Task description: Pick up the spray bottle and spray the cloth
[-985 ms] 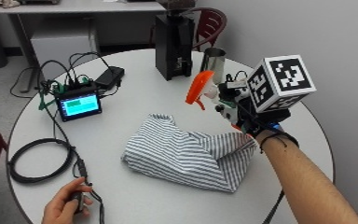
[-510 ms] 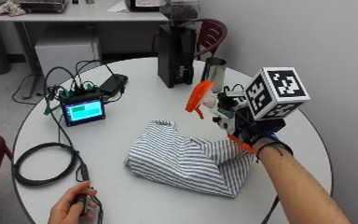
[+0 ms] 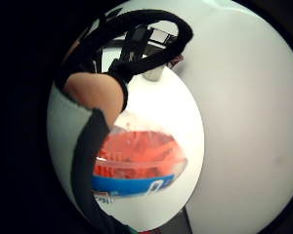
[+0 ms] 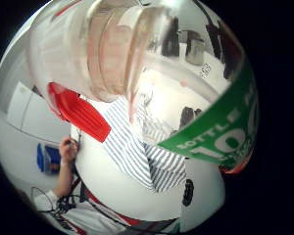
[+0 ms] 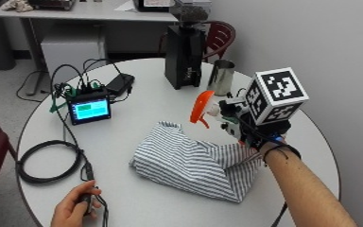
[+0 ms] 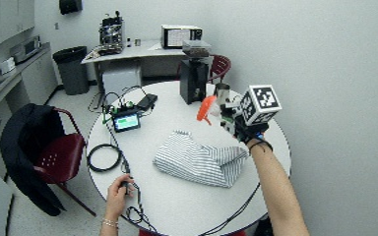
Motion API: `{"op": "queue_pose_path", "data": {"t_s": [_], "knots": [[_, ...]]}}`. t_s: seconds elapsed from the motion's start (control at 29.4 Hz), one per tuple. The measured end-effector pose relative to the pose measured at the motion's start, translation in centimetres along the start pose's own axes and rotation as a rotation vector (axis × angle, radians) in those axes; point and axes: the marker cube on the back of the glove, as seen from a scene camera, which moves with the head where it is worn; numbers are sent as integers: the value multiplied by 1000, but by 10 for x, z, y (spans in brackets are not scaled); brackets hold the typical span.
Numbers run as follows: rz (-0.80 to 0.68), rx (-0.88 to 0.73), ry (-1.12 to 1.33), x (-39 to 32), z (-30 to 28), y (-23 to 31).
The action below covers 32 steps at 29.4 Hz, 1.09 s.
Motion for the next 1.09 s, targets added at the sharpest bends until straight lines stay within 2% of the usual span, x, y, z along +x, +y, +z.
{"op": "queue_pose_path", "data": {"t_s": [0.1, 0.27, 0.54, 0.71, 1.09], "knots": [[9, -1, 8, 3, 4, 2], [61, 73, -38, 7, -33, -15], [153, 119, -411, -7, -63, -28], [126, 100, -670, -40, -56, -31], [30, -52, -980, -145, -6, -27]]}}
